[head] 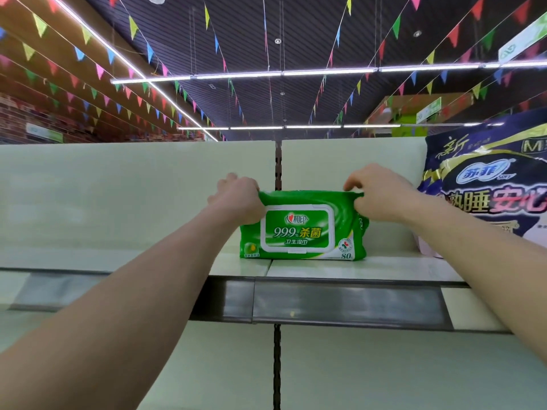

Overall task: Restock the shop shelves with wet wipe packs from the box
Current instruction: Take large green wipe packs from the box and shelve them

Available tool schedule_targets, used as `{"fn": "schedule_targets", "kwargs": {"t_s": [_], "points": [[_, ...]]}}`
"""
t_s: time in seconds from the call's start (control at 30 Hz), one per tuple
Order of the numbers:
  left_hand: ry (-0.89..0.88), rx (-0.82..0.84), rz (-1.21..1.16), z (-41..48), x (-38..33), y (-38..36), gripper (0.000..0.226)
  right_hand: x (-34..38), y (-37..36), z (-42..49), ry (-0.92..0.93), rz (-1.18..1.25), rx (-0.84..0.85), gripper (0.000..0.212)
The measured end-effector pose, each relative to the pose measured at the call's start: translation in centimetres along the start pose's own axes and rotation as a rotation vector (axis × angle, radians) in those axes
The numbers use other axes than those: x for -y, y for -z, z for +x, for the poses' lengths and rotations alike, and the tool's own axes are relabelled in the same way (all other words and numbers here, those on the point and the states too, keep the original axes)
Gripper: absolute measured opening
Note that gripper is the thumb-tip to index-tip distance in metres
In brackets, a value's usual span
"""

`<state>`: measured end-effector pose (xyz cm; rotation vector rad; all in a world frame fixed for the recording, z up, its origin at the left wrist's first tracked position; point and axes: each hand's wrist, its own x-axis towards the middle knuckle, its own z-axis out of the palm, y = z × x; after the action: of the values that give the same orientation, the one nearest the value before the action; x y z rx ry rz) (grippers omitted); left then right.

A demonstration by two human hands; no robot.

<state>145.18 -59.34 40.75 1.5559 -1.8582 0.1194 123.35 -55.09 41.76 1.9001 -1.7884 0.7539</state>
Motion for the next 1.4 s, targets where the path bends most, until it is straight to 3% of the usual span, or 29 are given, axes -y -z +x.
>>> {"fn": "schedule_targets", "kwargs": {"t_s": [0.1,0.2,0.4,0.57,0.77,1.4], "points": [[-0.201,0.046,0.218,-0.6,-1.0,-0.4,0.074,2.4,-0.2,-0.6,0.217,-0.048,0.078,0.068],[-0.263,0.179,0.286,-0.6,-1.4,-1.0,0.088,4.5,-1.4,-0.8,0.283,-0.248,0.13,0.088],[-0.277,0.131,0.343,-0.8,-0.9,-1.1,0.092,5.5,-2.0,-0.9,0.253,-0.414,0.126,0.083],[-0.294,0.083,0.373,-1.2,-0.3,-1.7,0.097,5.6,-2.4,-1.8,0.214,-0.487,0.132,0.097],[-0.313,0.082,0.506,-1.3,-0.1,-1.6,0.109,5.9,-2.6,-1.8,0.214,-0.518,0.113,0.1],[-0.256,0.084,0.549,-2.1,-1.0,-1.2,0.099,6.6,-1.9,-2.6,0.13,-0.493,0.165,0.094]]}}
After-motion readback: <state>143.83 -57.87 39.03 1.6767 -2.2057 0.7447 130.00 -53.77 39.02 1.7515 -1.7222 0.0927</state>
